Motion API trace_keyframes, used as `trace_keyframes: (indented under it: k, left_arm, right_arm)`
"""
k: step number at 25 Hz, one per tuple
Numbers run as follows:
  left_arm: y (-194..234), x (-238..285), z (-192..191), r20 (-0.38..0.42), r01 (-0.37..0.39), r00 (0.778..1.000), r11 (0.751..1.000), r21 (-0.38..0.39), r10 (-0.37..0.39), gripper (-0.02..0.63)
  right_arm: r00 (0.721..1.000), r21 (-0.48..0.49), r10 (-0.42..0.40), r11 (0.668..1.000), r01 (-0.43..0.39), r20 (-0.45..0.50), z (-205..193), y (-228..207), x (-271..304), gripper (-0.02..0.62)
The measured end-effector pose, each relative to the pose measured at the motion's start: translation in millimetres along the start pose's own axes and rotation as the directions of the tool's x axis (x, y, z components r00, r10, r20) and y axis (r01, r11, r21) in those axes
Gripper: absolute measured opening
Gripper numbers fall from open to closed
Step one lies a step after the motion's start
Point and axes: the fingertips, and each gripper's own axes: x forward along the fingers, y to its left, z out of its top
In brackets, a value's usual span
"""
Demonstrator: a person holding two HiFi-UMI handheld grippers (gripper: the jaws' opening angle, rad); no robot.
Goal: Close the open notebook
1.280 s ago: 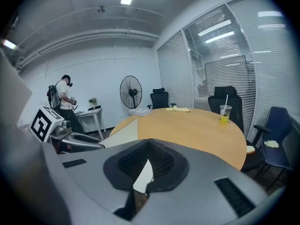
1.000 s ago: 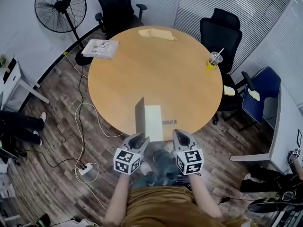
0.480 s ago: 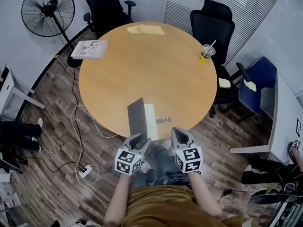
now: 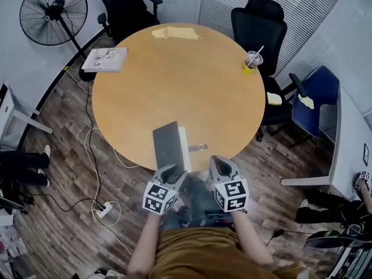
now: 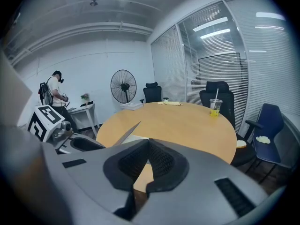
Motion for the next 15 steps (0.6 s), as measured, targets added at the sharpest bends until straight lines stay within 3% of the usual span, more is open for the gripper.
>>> trace_keyframes:
  k: [15]
  left_arm:
    - [-3.5,26.4,-16.2,-0.074,0.044,0.996,0.999,0.026,-0.042,0.175]
  right_arm:
    - [0.998,0.008,-0.02,1.0,0.021,-0.058,-13.8,-19.6,8.7,0.011]
